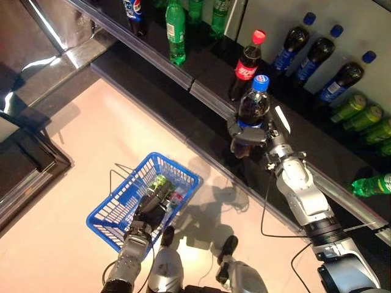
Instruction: Pick up the drink and place into the basket.
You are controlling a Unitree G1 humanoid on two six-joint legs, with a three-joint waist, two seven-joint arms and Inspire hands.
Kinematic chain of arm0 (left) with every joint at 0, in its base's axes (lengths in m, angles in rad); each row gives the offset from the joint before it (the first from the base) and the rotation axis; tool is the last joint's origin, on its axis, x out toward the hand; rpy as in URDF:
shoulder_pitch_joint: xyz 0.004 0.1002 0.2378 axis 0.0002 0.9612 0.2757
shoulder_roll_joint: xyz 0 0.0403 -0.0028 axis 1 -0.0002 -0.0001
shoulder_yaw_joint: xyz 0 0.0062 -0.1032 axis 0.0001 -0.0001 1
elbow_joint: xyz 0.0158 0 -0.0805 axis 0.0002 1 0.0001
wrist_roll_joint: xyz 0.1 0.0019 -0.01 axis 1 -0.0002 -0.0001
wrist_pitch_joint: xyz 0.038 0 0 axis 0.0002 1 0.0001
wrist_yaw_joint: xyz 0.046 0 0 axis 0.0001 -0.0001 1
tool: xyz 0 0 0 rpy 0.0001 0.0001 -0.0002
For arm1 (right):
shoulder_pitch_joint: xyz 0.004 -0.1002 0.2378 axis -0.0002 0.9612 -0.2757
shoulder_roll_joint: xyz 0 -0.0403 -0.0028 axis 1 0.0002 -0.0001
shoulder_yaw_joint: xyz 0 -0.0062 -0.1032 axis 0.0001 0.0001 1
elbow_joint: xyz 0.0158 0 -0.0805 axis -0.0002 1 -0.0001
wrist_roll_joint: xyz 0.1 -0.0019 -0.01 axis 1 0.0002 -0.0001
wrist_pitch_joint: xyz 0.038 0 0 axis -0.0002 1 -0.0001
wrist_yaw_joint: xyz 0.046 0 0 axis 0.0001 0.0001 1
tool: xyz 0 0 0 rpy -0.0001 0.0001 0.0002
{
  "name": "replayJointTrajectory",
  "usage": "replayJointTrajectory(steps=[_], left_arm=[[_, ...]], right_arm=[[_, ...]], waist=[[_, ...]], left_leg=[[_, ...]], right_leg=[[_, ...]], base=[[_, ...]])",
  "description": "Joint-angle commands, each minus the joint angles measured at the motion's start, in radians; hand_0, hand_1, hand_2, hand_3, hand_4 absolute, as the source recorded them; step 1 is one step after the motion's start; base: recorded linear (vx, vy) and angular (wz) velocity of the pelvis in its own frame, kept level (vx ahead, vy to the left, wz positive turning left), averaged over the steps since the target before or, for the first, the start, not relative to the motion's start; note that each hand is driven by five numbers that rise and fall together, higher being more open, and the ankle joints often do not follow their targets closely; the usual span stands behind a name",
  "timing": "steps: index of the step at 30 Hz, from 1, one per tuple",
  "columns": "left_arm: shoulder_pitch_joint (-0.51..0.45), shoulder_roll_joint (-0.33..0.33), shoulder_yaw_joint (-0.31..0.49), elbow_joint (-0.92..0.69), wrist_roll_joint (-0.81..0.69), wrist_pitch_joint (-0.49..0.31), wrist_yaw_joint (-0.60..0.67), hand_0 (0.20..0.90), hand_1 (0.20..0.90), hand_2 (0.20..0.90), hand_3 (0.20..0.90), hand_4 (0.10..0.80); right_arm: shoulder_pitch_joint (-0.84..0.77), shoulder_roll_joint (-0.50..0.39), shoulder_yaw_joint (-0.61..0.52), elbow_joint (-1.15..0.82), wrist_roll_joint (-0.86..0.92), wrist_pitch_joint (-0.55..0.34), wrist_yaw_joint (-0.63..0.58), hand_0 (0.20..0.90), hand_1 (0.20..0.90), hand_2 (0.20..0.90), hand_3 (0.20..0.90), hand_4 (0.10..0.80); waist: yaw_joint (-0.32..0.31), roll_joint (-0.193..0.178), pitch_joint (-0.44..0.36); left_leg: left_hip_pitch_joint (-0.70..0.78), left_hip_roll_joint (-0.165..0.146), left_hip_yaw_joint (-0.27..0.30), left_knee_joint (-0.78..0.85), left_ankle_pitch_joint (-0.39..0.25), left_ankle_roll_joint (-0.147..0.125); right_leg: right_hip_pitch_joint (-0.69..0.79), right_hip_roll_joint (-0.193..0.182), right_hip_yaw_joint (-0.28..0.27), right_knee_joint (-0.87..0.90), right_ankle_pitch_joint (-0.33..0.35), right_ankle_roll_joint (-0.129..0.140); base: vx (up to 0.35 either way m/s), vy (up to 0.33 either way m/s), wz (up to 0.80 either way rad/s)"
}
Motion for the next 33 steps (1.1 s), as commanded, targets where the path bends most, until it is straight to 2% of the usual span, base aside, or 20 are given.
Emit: replayJointTrajectory(steps=[1,15,27,33], left_arm=[[-0.001,0.033,-0.112,-0.26,-0.067,-0.073,-0.251,0.3,0.3,0.3,0.2,0.1],[-0.07,0.115,-0.234,-0.559,0.018,-0.029,-0.286,0.3,0.3,0.3,0.2,0.1],[-0.085,0.142,-0.269,-0.729,0.033,0.091,-0.378,0.3,0.3,0.3,0.2,0.1],[-0.086,0.15,-0.297,-0.784,0.039,0.128,-0.426,0.3,0.3,0.3,0.2,0.1]], right_arm=[[-0.021,-0.018,0.068,-0.087,-0.012,-0.134,-0.002,0.3,0.3,0.3,0.2,0.1],[-0.075,-0.007,0.212,-0.082,-0.084,-0.119,0.011,0.3,0.3,0.3,0.2,0.1],[-0.124,0.005,0.338,-0.089,-0.171,-0.091,0.036,0.3,0.3,0.3,0.2,0.1],[-0.134,0.01,0.383,-0.084,-0.189,-0.083,0.054,0.3,0.3,0.3,0.2,0.1]], waist=[[0.028,0.003,-0.393],[0.099,-0.017,-0.393],[0.151,-0.024,-0.404],[0.166,-0.023,-0.406]], left_leg=[[-0.039,-0.008,0.043,-0.069,0.079,0.038],[-0.054,-0.017,-0.016,-0.069,0.088,0.038],[-0.067,-0.028,-0.057,-0.069,0.098,0.037],[-0.071,-0.033,-0.066,-0.069,0.101,0.039]], right_leg=[[0.087,-0.05,-0.027,0.015,-0.055,0.046],[0.113,-0.042,-0.09,0.026,-0.074,0.046],[0.132,-0.039,-0.124,0.034,-0.088,0.046],[0.136,-0.038,-0.131,0.042,-0.094,0.046]], base=[[0.014,0.009,0.25],[0.021,-0.016,0.19],[0.041,-0.012,0.09],[0.038,-0.01,0.02]])
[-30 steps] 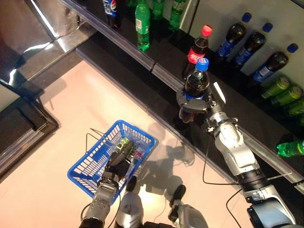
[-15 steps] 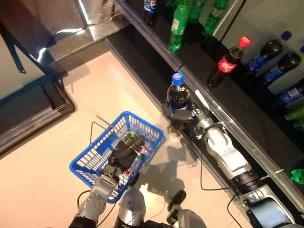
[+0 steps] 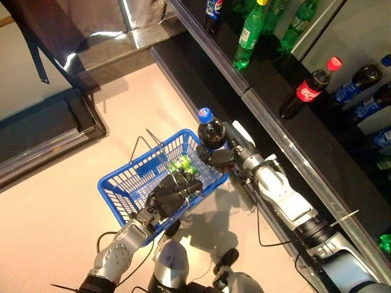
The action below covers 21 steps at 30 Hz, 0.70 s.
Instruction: Pick up the drink and place into the basket.
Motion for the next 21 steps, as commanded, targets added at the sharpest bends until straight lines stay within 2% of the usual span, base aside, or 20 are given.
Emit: replayJointTrajectory(steps=[1,10,21], left_arm=[[-0.111,-0.076,-0.128,-0.322,-0.053,-0.083,-0.332,0.3,0.3,0.3,0.2,0.1],[-0.123,-0.063,-0.169,-0.363,-0.05,-0.053,-0.392,0.3,0.3,0.3,0.2,0.1],[-0.13,-0.051,-0.179,-0.433,-0.062,-0.047,-0.448,0.3,0.3,0.3,0.2,0.1]], right_arm=[[-0.08,0.041,0.104,-0.08,-0.028,-0.112,-0.006,0.3,0.3,0.3,0.2,0.1],[-0.094,0.053,0.15,-0.054,-0.056,-0.092,0.007,0.3,0.3,0.3,0.2,0.1],[-0.076,0.054,0.204,0.03,-0.133,-0.047,0.025,0.3,0.3,0.3,0.2,0.1]], waist=[[0.002,-0.021,-0.406],[0.016,-0.019,-0.411],[0.034,-0.017,-0.414]], left_leg=[[-0.032,-0.019,0.071,-0.068,0.083,0.048],[-0.049,-0.031,0.05,-0.068,0.094,0.05],[-0.055,-0.041,0.027,-0.068,0.1,0.053]], right_leg=[[0.088,-0.036,-0.048,0.043,-0.054,0.02],[0.088,-0.034,-0.066,0.053,-0.062,0.021],[0.087,-0.032,-0.08,0.066,-0.07,0.017]], base=[[0.044,-0.009,0.05],[0.028,-0.005,0.07],[0.014,-0.001,0.07]])
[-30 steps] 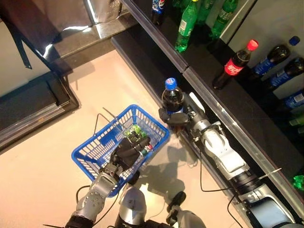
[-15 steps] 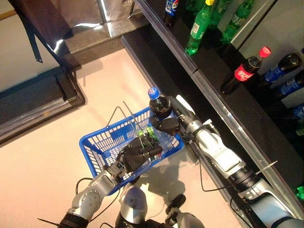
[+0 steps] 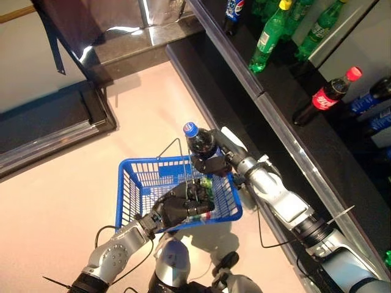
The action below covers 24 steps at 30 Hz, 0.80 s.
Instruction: Pick up the drink and place into the basket.
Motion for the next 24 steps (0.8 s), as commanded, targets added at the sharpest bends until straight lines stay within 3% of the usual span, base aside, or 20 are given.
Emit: replayJointTrajectory(steps=[1,24], left_arm=[[-0.127,-0.145,-0.108,-0.4,-0.142,-0.115,-0.335,0.3,0.3,0.3,0.2,0.1],[-0.106,-0.174,-0.083,-0.458,-0.152,-0.094,-0.342,0.3,0.3,0.3,0.2,0.1]], right_arm=[[-0.053,0.065,0.133,0.045,-0.016,-0.088,-0.006,0.3,0.3,0.3,0.2,0.1],[0.126,0.168,0.112,0.129,0.148,-0.128,0.044,0.3,0.3,0.3,0.2,0.1]], waist=[[0.011,-0.018,-0.413],[0.005,-0.013,-0.419]], left_leg=[[-0.041,-0.027,0.072,-0.072,0.099,0.053],[-0.038,-0.031,0.074,-0.072,0.096,0.054]], right_leg=[[0.068,-0.022,-0.032,0.067,-0.058,0.005],[0.061,-0.019,-0.032,0.07,-0.057,0.006]], base=[[0.013,-0.005,0.08],[0.001,-0.001,0.02]])
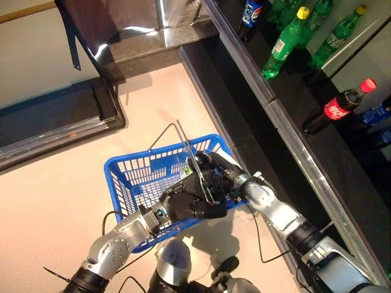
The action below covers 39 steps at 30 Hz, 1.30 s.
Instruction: Pick up the drink and place into the basket.
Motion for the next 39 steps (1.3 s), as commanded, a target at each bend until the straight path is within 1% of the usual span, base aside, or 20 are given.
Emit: replayJointTrajectory(steps=[1,11,14,19,24,29,39], left_arm=[[-0.073,-0.185,-0.086,-0.287,-0.153,-0.112,-0.299,0.3,0.3,0.3,0.2,0.1],[-0.087,-0.175,-0.107,-0.302,-0.126,-0.091,-0.339,0.3,0.3,0.3,0.2,0.1],[-0.093,-0.167,-0.115,-0.306,-0.117,-0.093,-0.359,0.3,0.3,0.3,0.2,0.1],[-0.115,-0.16,-0.138,-0.325,-0.094,-0.105,-0.383,0.3,0.3,0.3,0.2,0.1],[-0.141,-0.147,-0.153,-0.348,-0.083,-0.115,-0.407,0.3,0.3,0.3,0.2,0.1],[-0.18,-0.142,-0.178,-0.381,-0.076,-0.126,-0.408,0.3,0.3,0.3,0.2,0.1],[-0.229,-0.145,-0.195,-0.42,-0.086,-0.128,-0.406,0.3,0.3,0.3,0.2,0.1]], right_arm=[[0.046,0.093,0.072,0.013,0.051,-0.152,0.012,0.3,0.3,0.3,0.2,0.1],[0.011,0.075,0.107,0.024,-0.039,-0.12,0.061,0.3,0.3,0.3,0.2,0.1],[-0.016,0.055,0.133,0.017,-0.074,-0.094,0.087,0.3,0.3,0.3,0.2,0.1],[-0.06,0.053,0.168,0.03,-0.128,-0.054,0.123,0.3,0.3,0.3,0.2,0.1],[-0.09,0.046,0.204,0.069,-0.178,-0.033,0.156,0.3,0.3,0.3,0.2,0.1],[-0.124,0.069,0.229,0.117,-0.196,-0.009,0.173,0.3,0.3,0.3,0.2,0.1],[-0.153,0.113,0.263,0.183,-0.234,0.001,0.224,0.3,0.3,0.3,0.2,0.1]], waist=[[-0.02,-0.01,-0.42],[-0.018,-0.015,-0.421],[-0.017,-0.017,-0.421],[-0.013,-0.021,-0.422],[-0.008,-0.024,-0.426],[0.002,-0.028,-0.429],[0.009,-0.03,-0.439]], left_leg=[[-0.047,-0.016,0.091,-0.073,0.092,0.05],[-0.045,-0.018,0.09,-0.073,0.089,0.051],[-0.042,-0.018,0.089,-0.073,0.088,0.05],[-0.041,-0.021,0.086,-0.073,0.09,0.051],[-0.04,-0.022,0.083,-0.073,0.089,0.05],[-0.039,-0.025,0.07,-0.073,0.09,0.051],[-0.036,-0.03,0.061,-0.073,0.09,0.052]], right_leg=[[0.036,-0.009,-0.01,0.071,-0.052,0.0],[0.039,-0.008,-0.013,0.07,-0.054,-0.001],[0.04,-0.008,-0.013,0.071,-0.054,-0.002],[0.042,-0.007,-0.015,0.073,-0.055,-0.004],[0.043,-0.006,-0.018,0.074,-0.058,-0.006],[0.048,-0.005,-0.026,0.077,-0.061,-0.008],[0.048,-0.001,-0.025,0.077,-0.061,-0.011]], base=[[0.0,0.0,0.0],[0.0,0.0,0.0],[0.0,0.0,0.0],[0.0,0.0,0.0],[0.0,0.0,0.0],[0.008,-0.001,0.02],[0.004,0.001,0.01]])
